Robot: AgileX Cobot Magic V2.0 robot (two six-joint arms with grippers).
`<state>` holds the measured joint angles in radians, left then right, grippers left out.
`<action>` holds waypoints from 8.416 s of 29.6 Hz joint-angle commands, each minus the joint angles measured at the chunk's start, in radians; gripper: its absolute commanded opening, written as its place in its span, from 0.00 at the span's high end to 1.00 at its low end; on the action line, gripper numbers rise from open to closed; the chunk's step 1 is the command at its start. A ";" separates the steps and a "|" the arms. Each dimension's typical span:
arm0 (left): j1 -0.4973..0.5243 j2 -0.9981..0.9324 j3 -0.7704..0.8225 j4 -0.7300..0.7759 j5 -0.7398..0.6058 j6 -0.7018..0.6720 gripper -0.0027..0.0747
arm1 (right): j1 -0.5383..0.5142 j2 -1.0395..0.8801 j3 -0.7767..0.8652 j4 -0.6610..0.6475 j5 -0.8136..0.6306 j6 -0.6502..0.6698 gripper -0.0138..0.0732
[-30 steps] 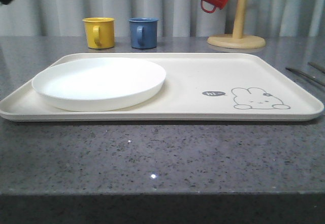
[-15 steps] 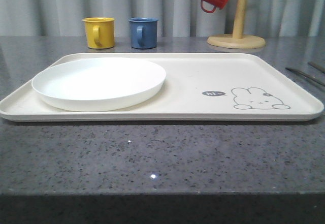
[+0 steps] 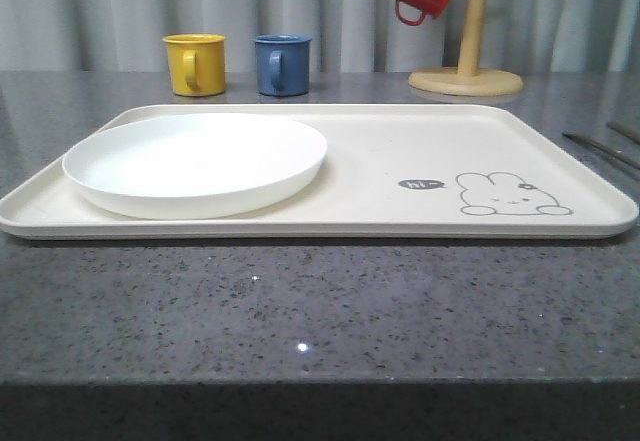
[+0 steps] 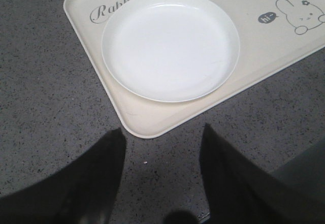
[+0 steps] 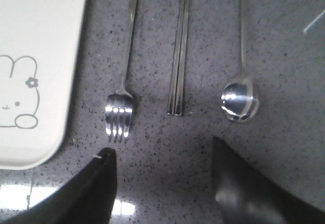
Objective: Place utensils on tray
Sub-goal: 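Release the plate and raise the left gripper away, then grasp the steel fork with the right gripper, then carry the fork over the tray and lower it beside the bunny, then open the right gripper and lift it back toward the chopsticks, then grasp the steel chopsticks with the right gripper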
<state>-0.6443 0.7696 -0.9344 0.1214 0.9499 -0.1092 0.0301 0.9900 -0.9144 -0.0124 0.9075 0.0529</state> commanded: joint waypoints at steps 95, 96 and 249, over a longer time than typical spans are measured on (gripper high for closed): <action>-0.008 -0.004 -0.025 0.007 -0.057 -0.012 0.53 | 0.353 0.604 -0.677 0.094 0.281 0.013 0.84; -0.008 -0.004 -0.025 0.007 -0.057 -0.012 0.53 | 0.363 0.605 -0.677 0.094 0.272 0.027 0.84; -0.008 -0.004 -0.025 0.007 -0.059 -0.012 0.53 | -0.017 0.630 -0.515 0.149 0.261 -0.065 0.81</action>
<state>-0.6443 0.7696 -0.9344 0.1214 0.9499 -0.1092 -0.0128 1.6851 -1.3616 0.0818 1.1330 0.0000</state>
